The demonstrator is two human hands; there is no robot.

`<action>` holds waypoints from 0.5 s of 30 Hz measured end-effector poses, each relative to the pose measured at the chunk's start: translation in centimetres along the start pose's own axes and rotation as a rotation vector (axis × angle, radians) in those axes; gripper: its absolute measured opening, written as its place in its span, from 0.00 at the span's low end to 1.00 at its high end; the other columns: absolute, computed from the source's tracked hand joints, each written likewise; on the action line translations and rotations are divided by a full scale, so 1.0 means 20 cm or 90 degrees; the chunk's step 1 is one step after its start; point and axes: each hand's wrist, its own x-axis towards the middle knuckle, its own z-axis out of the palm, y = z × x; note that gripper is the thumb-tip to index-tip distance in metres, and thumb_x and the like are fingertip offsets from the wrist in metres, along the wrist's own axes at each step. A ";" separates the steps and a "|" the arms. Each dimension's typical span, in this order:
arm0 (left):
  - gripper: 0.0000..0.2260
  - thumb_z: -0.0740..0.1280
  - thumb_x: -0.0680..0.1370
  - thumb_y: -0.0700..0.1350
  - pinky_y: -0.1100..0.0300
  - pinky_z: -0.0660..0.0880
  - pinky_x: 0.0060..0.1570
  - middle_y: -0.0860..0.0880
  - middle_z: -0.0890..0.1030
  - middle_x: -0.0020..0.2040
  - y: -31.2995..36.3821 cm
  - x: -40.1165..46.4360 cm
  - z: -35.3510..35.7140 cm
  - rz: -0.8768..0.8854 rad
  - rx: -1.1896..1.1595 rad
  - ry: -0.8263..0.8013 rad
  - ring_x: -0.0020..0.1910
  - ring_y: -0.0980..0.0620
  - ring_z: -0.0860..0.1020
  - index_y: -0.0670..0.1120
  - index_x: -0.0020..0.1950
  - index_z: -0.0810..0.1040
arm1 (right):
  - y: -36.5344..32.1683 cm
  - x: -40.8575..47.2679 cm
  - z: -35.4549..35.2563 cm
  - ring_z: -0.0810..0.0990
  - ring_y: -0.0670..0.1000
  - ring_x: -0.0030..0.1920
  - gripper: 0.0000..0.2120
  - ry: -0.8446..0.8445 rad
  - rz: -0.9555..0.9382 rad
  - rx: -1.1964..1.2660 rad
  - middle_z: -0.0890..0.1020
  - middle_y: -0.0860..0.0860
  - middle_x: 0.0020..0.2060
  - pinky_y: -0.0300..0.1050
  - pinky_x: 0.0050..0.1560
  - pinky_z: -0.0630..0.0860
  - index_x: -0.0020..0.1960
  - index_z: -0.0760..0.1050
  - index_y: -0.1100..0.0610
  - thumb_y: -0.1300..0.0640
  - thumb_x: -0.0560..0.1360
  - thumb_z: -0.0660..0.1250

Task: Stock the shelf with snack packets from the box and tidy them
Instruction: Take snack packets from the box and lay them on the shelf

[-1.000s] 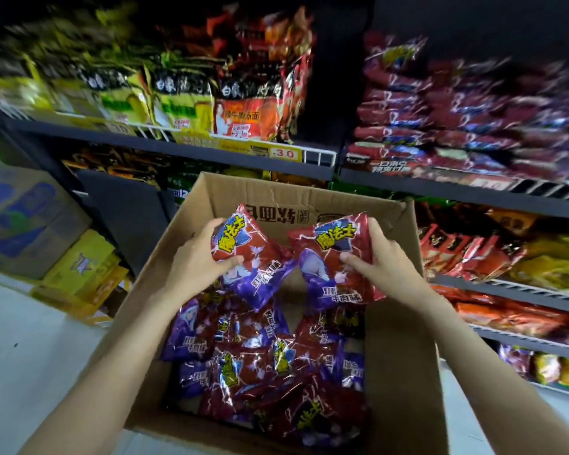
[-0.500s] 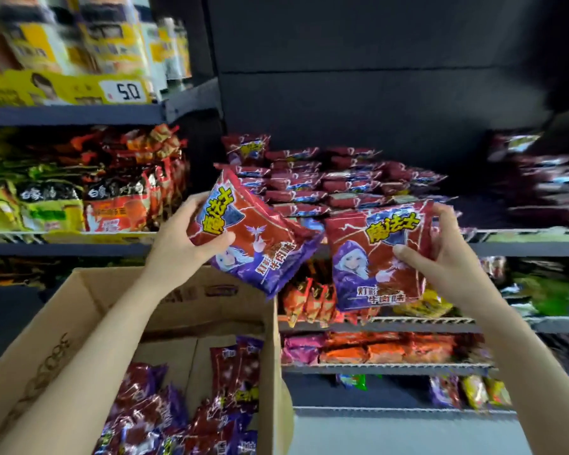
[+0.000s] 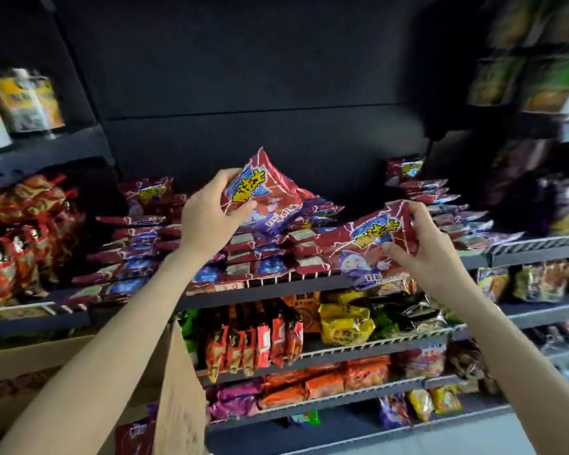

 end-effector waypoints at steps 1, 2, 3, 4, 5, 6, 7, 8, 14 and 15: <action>0.19 0.71 0.74 0.47 0.56 0.76 0.51 0.50 0.81 0.54 0.01 0.03 0.05 0.020 0.007 0.015 0.51 0.53 0.79 0.45 0.63 0.73 | 0.02 0.01 -0.02 0.78 0.43 0.40 0.21 0.014 -0.005 -0.030 0.79 0.47 0.41 0.36 0.40 0.71 0.64 0.65 0.52 0.60 0.75 0.68; 0.19 0.71 0.74 0.47 0.59 0.75 0.50 0.50 0.81 0.54 0.02 0.06 0.09 0.035 0.013 0.030 0.51 0.53 0.79 0.44 0.62 0.74 | 0.03 0.03 -0.04 0.78 0.48 0.41 0.19 0.028 -0.010 -0.055 0.79 0.50 0.41 0.41 0.40 0.70 0.62 0.66 0.55 0.59 0.75 0.69; 0.18 0.71 0.74 0.47 0.61 0.73 0.50 0.50 0.81 0.54 0.03 0.09 0.13 0.048 0.016 0.047 0.51 0.54 0.79 0.44 0.62 0.74 | 0.05 0.04 -0.06 0.77 0.51 0.39 0.16 0.041 -0.016 -0.069 0.79 0.52 0.39 0.45 0.38 0.70 0.59 0.68 0.58 0.58 0.75 0.69; 0.18 0.71 0.74 0.47 0.63 0.72 0.49 0.49 0.81 0.54 0.04 0.12 0.16 0.060 0.016 0.063 0.50 0.56 0.78 0.43 0.62 0.74 | 0.06 0.07 -0.07 0.76 0.49 0.36 0.14 0.053 -0.019 -0.073 0.78 0.53 0.36 0.45 0.36 0.69 0.55 0.69 0.60 0.58 0.74 0.69; 0.18 0.71 0.75 0.47 0.64 0.72 0.49 0.49 0.81 0.54 0.05 0.15 0.20 0.077 0.015 0.078 0.50 0.58 0.77 0.43 0.62 0.75 | 0.07 0.09 -0.09 0.75 0.44 0.32 0.12 0.062 -0.019 -0.072 0.78 0.52 0.34 0.40 0.34 0.69 0.52 0.69 0.59 0.58 0.74 0.69; 0.17 0.71 0.74 0.46 0.64 0.72 0.48 0.49 0.81 0.54 0.06 0.18 0.24 0.095 0.016 0.088 0.49 0.59 0.76 0.43 0.61 0.75 | 0.08 0.12 -0.10 0.74 0.42 0.30 0.11 0.072 -0.014 -0.064 0.77 0.51 0.33 0.35 0.32 0.68 0.50 0.68 0.57 0.57 0.75 0.69; 0.17 0.71 0.74 0.46 0.64 0.73 0.48 0.49 0.82 0.53 0.06 0.22 0.28 0.113 0.020 0.092 0.49 0.60 0.76 0.42 0.61 0.75 | 0.10 0.15 -0.10 0.74 0.42 0.30 0.11 0.083 -0.008 -0.053 0.78 0.51 0.33 0.34 0.31 0.68 0.51 0.68 0.57 0.57 0.75 0.69; 0.17 0.71 0.74 0.46 0.63 0.73 0.47 0.49 0.82 0.53 0.05 0.25 0.32 0.129 0.027 0.090 0.48 0.59 0.76 0.43 0.61 0.75 | 0.12 0.19 -0.11 0.75 0.42 0.30 0.13 0.097 -0.004 -0.040 0.79 0.51 0.35 0.33 0.32 0.69 0.54 0.68 0.56 0.57 0.75 0.69; 0.16 0.71 0.74 0.46 0.60 0.78 0.38 0.50 0.82 0.51 -0.03 0.49 0.63 0.274 0.115 0.037 0.45 0.53 0.81 0.45 0.60 0.75 | 0.22 0.41 -0.12 0.76 0.39 0.33 0.26 0.169 -0.006 -0.012 0.77 0.42 0.38 0.35 0.35 0.68 0.69 0.61 0.54 0.61 0.75 0.69; 0.16 0.71 0.74 0.46 0.60 0.79 0.36 0.50 0.82 0.50 -0.06 0.54 0.68 0.302 0.137 0.016 0.44 0.53 0.82 0.46 0.60 0.75 | 0.24 0.45 -0.12 0.76 0.39 0.35 0.26 0.176 -0.013 -0.012 0.77 0.41 0.38 0.33 0.36 0.69 0.68 0.61 0.55 0.61 0.75 0.69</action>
